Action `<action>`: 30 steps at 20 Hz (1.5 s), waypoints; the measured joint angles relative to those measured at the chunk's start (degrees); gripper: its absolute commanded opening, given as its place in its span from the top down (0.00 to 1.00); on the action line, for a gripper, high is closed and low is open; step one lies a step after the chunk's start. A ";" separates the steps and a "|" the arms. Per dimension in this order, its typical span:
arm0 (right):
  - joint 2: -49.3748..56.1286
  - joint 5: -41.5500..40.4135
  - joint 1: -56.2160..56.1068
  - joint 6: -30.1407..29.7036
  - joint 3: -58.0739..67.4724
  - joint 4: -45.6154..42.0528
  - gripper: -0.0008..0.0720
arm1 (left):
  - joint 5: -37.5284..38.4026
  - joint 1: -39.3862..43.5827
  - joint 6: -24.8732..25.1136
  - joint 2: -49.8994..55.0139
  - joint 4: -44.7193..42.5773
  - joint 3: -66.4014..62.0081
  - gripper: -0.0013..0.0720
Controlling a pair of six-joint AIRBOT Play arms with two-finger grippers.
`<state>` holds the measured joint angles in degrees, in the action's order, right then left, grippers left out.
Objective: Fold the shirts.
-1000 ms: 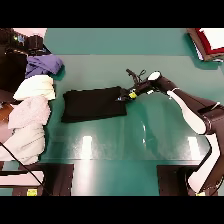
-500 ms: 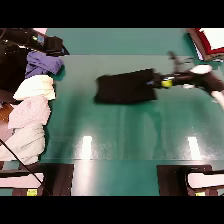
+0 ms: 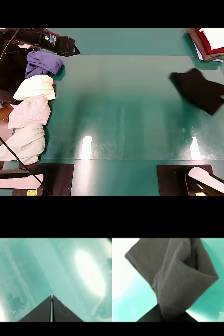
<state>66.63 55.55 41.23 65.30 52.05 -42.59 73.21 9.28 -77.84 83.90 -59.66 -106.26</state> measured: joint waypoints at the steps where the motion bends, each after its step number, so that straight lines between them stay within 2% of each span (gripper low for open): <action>1: -0.68 -0.61 3.28 0.31 -0.94 -0.87 0.97 | -0.07 0.07 -0.04 0.00 0.02 0.00 0.95; 7: -2.08 0.24 12.04 5.70 -2.91 -9.51 0.95 | -0.33 0.26 -0.15 0.00 0.09 0.00 0.95; 8: -2.10 1.22 12.41 6.49 -2.75 -11.23 0.77 | -0.33 0.26 -0.15 0.00 0.09 0.00 0.95; 9: -2.16 2.56 12.68 7.10 -2.16 -13.49 0.45 | -0.31 0.26 -0.15 0.00 0.09 0.00 0.95; 10: -2.21 3.98 12.87 7.52 -1.22 -16.09 0.32 | -0.31 0.26 -0.15 0.00 0.07 0.00 0.95; 14: -2.21 11.76 13.25 8.83 6.38 -29.05 0.32 | -0.22 0.26 -0.07 0.00 0.07 0.00 0.95; 16: -2.21 14.91 12.90 9.81 10.95 -31.21 0.32 | -0.15 0.26 0.04 0.00 0.04 0.00 0.95; 20: -2.21 20.90 5.70 11.02 17.00 -23.15 0.33 | -0.13 0.26 0.17 0.00 0.04 0.00 0.95; 22: -2.23 22.75 -1.46 11.23 18.27 -18.71 0.40 | -0.17 0.26 0.20 0.00 0.04 0.00 0.95; 24: -2.21 23.32 -9.86 11.45 18.93 -16.24 0.41 | -0.22 0.26 0.24 0.00 0.00 0.00 0.95; 25: -2.21 23.15 -13.94 11.52 19.15 -15.43 0.56 | -0.24 0.26 0.26 0.00 -0.02 0.00 0.95; 26: -2.21 22.67 -18.21 11.52 19.28 -14.88 0.91 | -0.28 0.26 0.26 0.00 -0.02 0.00 0.95; 27: -2.21 22.03 -21.94 11.52 19.39 -14.38 0.96 | -0.31 0.26 0.28 0.00 -0.02 0.00 0.95; 30: -2.21 20.52 -31.47 11.56 19.61 -13.49 0.96 | -0.33 0.26 0.28 0.00 0.00 0.00 0.95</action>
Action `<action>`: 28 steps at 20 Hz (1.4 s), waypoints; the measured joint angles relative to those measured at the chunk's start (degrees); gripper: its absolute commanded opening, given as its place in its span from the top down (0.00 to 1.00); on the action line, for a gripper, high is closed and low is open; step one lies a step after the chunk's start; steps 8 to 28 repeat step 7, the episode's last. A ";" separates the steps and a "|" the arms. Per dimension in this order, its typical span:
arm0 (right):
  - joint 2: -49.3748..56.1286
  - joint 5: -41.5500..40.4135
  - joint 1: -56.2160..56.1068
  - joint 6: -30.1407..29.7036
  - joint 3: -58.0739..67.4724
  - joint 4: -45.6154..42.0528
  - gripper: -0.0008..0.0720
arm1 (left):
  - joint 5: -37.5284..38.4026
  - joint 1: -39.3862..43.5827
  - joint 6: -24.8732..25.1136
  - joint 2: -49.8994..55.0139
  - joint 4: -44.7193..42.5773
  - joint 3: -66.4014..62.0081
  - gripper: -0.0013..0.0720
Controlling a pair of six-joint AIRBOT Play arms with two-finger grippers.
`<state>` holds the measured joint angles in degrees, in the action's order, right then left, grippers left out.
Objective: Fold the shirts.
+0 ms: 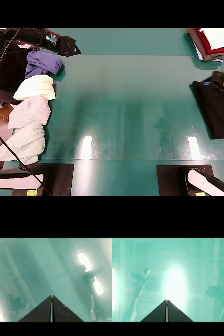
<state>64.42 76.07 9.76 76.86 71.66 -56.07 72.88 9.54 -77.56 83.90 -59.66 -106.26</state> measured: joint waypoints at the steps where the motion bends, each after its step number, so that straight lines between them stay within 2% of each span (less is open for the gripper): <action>1: -0.02 -0.37 -2.25 0.00 0.02 0.04 0.96 | 0.00 0.00 0.00 0.00 0.00 0.00 0.95; 7: -0.02 -1.33 -8.17 0.00 0.07 0.48 0.96 | -0.04 0.00 -0.02 0.00 0.09 0.00 0.95; 28: -0.02 -1.33 -8.17 0.00 0.07 0.48 0.96 | -0.04 0.00 -0.02 0.00 0.09 0.00 0.95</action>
